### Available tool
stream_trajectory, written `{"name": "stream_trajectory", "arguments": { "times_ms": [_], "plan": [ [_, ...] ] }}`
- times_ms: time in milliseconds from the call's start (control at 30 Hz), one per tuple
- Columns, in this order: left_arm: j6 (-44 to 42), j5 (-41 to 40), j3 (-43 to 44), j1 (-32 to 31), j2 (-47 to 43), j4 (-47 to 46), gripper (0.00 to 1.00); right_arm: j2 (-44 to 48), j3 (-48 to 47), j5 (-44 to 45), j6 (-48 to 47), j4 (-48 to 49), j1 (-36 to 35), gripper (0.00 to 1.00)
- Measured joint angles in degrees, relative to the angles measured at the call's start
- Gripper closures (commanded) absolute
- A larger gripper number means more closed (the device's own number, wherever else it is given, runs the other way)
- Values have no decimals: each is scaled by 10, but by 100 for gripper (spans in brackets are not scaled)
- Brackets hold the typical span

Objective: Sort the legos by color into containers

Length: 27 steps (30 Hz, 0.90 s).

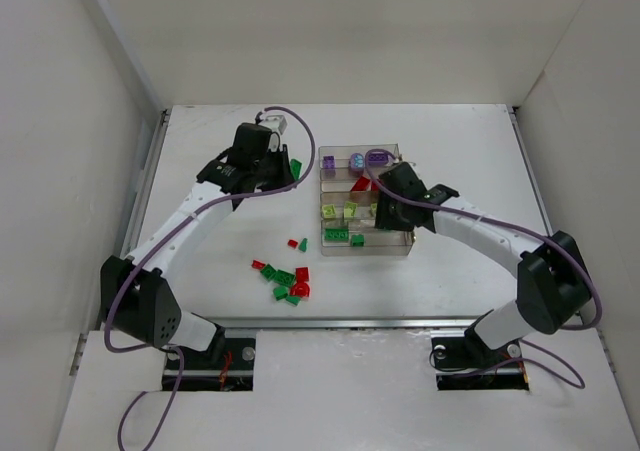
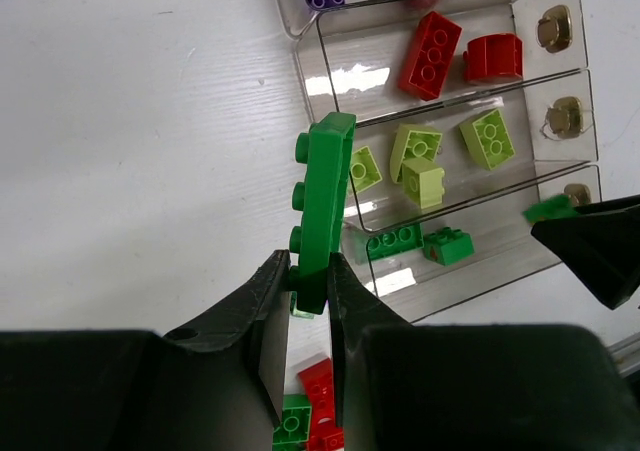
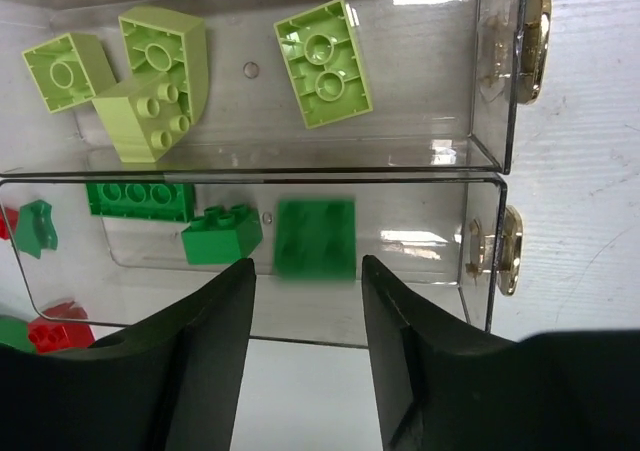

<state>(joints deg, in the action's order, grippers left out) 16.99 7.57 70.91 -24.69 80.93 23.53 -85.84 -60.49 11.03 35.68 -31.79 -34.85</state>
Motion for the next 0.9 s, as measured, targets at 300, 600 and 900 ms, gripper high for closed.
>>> {"name": "stream_trajectory", "arguments": {
  "times_ms": [300,600,900],
  "plan": [
    [-10,-11,0,-23,0,0,100,-2,2,-7,-1,2,2,30],
    [-252,32,0,-157,27,-25,100,66,-10,5,19,-3,36,22],
    [-528,63,-14,-214,122,-41,100,167,-10,25,33,36,115,21]
  ]
}}
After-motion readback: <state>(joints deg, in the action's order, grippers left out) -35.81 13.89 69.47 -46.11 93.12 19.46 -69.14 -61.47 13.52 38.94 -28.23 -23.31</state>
